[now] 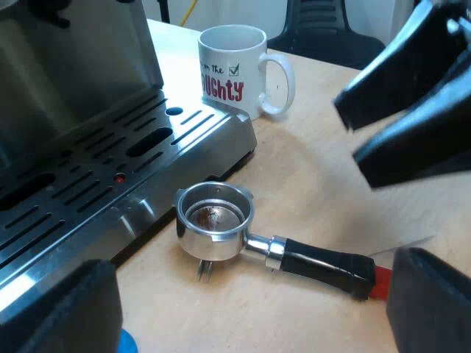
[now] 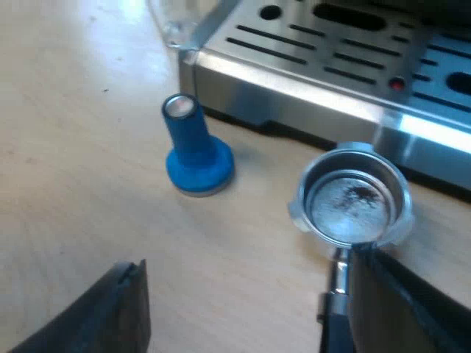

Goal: Grind coffee beans and then tamp

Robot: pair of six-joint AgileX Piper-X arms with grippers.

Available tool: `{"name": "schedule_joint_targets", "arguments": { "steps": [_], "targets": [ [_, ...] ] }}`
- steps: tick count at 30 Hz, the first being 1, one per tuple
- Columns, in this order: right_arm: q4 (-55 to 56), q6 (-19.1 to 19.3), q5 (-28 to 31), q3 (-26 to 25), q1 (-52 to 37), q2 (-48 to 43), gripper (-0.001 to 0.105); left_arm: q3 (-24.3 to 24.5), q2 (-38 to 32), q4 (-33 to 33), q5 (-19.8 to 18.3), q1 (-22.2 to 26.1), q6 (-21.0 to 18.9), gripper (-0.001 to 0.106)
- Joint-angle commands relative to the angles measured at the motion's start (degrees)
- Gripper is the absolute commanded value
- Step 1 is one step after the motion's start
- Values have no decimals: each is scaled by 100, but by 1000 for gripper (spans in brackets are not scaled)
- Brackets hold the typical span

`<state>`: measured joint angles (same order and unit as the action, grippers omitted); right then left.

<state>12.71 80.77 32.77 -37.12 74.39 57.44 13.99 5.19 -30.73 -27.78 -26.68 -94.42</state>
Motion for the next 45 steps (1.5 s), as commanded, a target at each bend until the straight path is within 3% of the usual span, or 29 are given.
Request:
{"name": "schedule_joint_targets", "arguments": {
  "steps": [1, 4, 9, 15, 20, 31, 45],
  "targets": [
    [-737, 627, -3, 277, -23, 7, 59, 14, -15, 100, -35, -17, -21, 78],
    [-1221, 1112, 10, 536, -23, 7, 59, 14, -15, 145, -35, -17, -21, 78],
    [-1271, 1114, 10, 610, -23, 7, 59, 14, -15, 225, 28, -17, -21, 78],
    [-1271, 1061, -8, 610, -23, 7, 59, 14, -15, 182, 682, -17, -57, 78],
    [-1271, 1061, -8, 610, -23, 7, 59, 14, 55, 182, 705, -17, -57, 78],
    [-1271, 1061, -8, 610, -23, 7, 59, 14, 1802, 863, 790, -17, -3, 78],
    [-1271, 1061, -8, 610, -23, 7, 59, 14, 4003, 2837, 942, -17, -5, 78]
  ]
}}
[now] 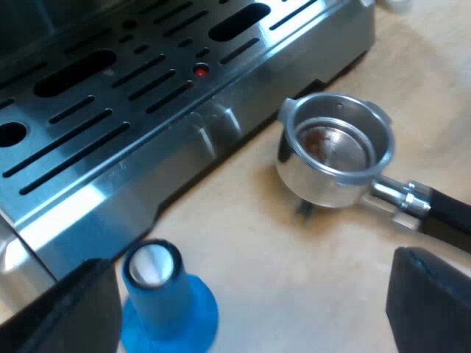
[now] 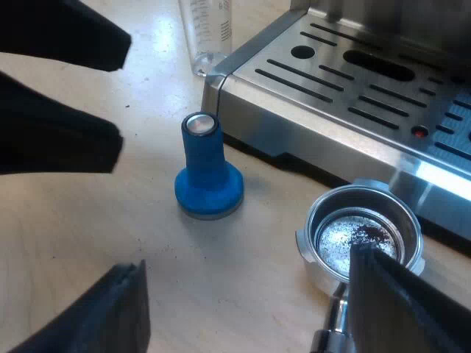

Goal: Grind coffee beans and then tamp

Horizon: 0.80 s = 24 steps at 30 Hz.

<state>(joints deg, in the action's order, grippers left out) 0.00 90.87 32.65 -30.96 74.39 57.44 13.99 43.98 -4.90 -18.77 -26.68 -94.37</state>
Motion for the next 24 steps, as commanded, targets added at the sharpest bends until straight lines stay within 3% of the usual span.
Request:
{"name": "schedule_joint_targets", "arguments": {
  "steps": [1, 15, 24],
  "targets": [
    [0, 50, 4, -7, -23, 7, 59, 14, 260, 353, 57, -17, -10, 78],
    [0, 50, 4, -7, -23, 7, 59, 14, 2026, 1833, 141, -17, -10, 78],
    [0, 50, 4, -7, -23, 7, 59, 27, 2678, 2361, 273, -17, -10, 74]
  ]
}}
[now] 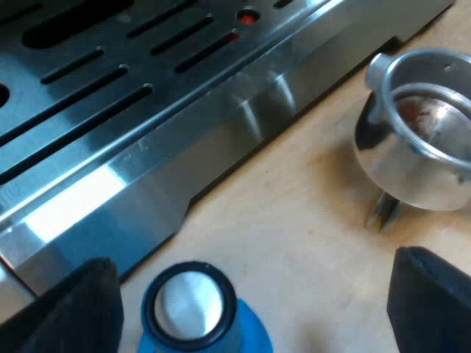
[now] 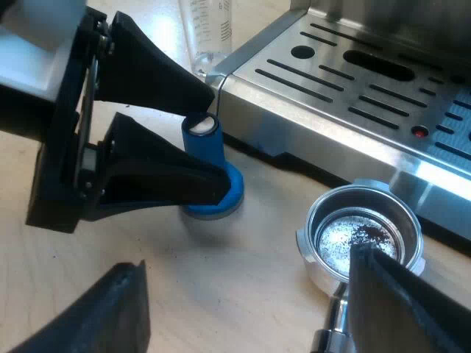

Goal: Grind coffee beans and then tamp

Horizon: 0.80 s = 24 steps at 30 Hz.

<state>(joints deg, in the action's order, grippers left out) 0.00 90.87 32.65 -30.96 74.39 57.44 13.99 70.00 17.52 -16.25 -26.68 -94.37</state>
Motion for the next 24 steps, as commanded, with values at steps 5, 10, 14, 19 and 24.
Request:
{"name": "schedule_joint_targets", "arguments": {
  "steps": [5, 10, 14, 19, 24],
  "targets": [
    [0, 50, 4, -7, -23, 7, 59, 27, 219, 119, 21, -17, -10, 56],
    [0, 50, 4, -7, -23, 7, 59, 27, 217, 127, 21, -17, -10, 43],
    [0, 50, 4, -7, -23, 7, 59, 27, 217, 127, 21, -17, -10, 31],
    [0, 50, 4, -7, -23, 7, 59, 27, 187, 127, 21, -17, -10, 16],
    [0, 50, 4, -7, -23, 7, 59, 27, -167, 127, 21, -17, -10, 11]
  ]
}}
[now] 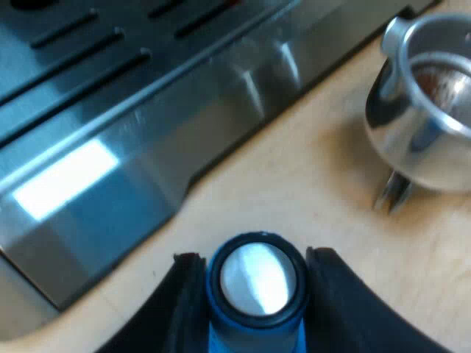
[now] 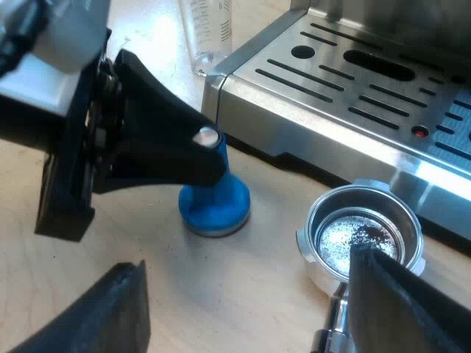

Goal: Grind coffee beans and then tamp

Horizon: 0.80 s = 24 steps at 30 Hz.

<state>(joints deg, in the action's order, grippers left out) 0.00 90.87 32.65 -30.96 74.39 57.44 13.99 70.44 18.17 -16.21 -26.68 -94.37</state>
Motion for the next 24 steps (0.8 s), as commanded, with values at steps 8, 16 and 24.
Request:
{"name": "schedule_joint_targets", "arguments": {
  "steps": [8, 16, 24],
  "targets": [
    [0, 50, 4, -7, -23, 7, 59, 27, -1201, -174, -29, -17, -10, 11],
    [0, 50, 4, -7, -23, 7, 59, 27, -2132, -750, -404, -17, -29, 11],
    [148, -338, -418, -7, -655, 7, 59, 54, -2612, -1432, -611, -17, -29, 11]
  ]
}}
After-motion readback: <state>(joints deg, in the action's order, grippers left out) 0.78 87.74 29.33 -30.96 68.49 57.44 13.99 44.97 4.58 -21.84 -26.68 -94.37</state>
